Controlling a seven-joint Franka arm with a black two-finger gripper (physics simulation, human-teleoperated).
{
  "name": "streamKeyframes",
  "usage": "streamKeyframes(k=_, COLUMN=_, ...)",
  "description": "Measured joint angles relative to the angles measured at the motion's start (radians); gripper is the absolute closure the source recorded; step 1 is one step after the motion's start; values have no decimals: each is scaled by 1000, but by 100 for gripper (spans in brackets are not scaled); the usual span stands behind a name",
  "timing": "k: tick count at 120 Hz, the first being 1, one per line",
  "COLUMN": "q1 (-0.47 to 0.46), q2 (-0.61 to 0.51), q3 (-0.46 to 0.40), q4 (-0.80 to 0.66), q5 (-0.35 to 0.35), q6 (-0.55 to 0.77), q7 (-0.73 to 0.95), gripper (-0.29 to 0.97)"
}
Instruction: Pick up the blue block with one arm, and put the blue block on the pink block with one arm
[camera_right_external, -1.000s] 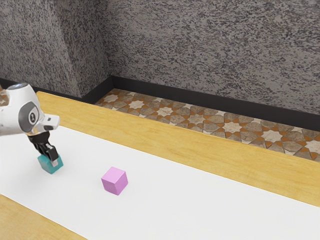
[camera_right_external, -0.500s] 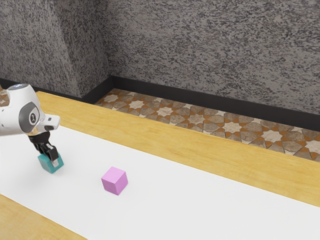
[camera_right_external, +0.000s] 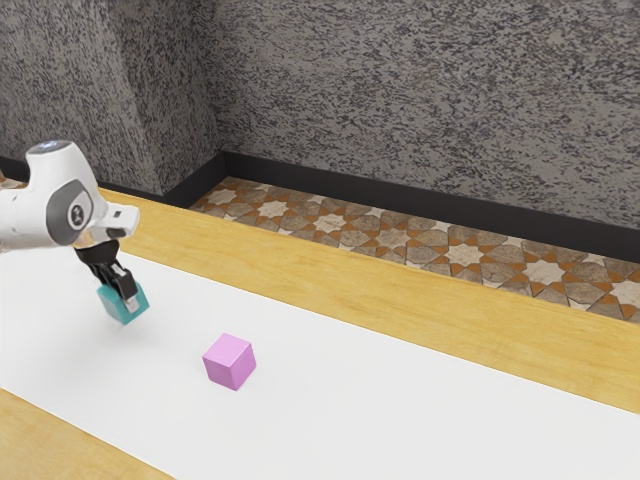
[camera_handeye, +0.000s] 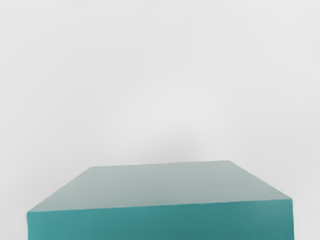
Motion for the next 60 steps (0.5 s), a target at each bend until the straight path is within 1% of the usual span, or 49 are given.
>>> streamKeyframes(k=30, q1=0, q2=-43, q3=-124, q4=-14, q5=-1, q6=-77, q7=-137, gripper=35)
streamKeyframes(k=60, q1=0, q2=-57, q3=-235, q4=-13, q5=2, q6=-111, q7=-327, gripper=35)
